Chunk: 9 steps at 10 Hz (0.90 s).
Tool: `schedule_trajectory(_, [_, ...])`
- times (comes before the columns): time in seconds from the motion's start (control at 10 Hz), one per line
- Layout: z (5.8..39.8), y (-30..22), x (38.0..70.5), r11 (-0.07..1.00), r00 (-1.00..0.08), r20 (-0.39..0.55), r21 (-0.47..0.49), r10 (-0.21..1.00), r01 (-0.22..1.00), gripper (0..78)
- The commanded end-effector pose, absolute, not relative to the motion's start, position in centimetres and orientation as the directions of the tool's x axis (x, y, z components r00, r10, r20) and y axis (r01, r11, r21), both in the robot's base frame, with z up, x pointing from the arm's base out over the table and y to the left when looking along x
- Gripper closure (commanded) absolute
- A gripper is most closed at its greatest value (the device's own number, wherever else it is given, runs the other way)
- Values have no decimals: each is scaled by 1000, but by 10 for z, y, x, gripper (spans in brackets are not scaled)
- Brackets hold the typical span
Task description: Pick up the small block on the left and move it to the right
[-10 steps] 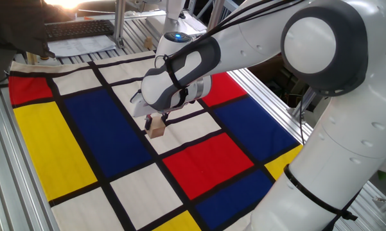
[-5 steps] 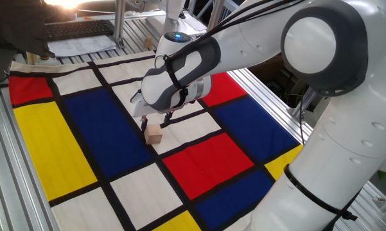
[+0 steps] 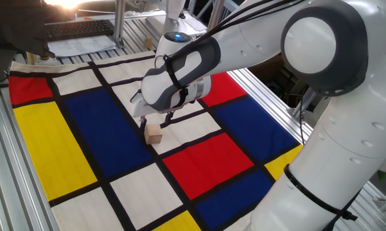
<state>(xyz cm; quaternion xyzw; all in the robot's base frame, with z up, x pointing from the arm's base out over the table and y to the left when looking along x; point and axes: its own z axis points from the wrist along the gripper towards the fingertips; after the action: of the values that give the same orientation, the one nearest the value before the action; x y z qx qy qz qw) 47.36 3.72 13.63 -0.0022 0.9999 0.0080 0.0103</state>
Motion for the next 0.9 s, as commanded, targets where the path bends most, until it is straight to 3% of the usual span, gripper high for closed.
schedule_trajectory(0.1, [145,44,472,1000,-1000,-20,9,-13,-13,2])
schedule_trajectory(0.9, [165,53,473,1000,-999,-27,-16,20,20,2])
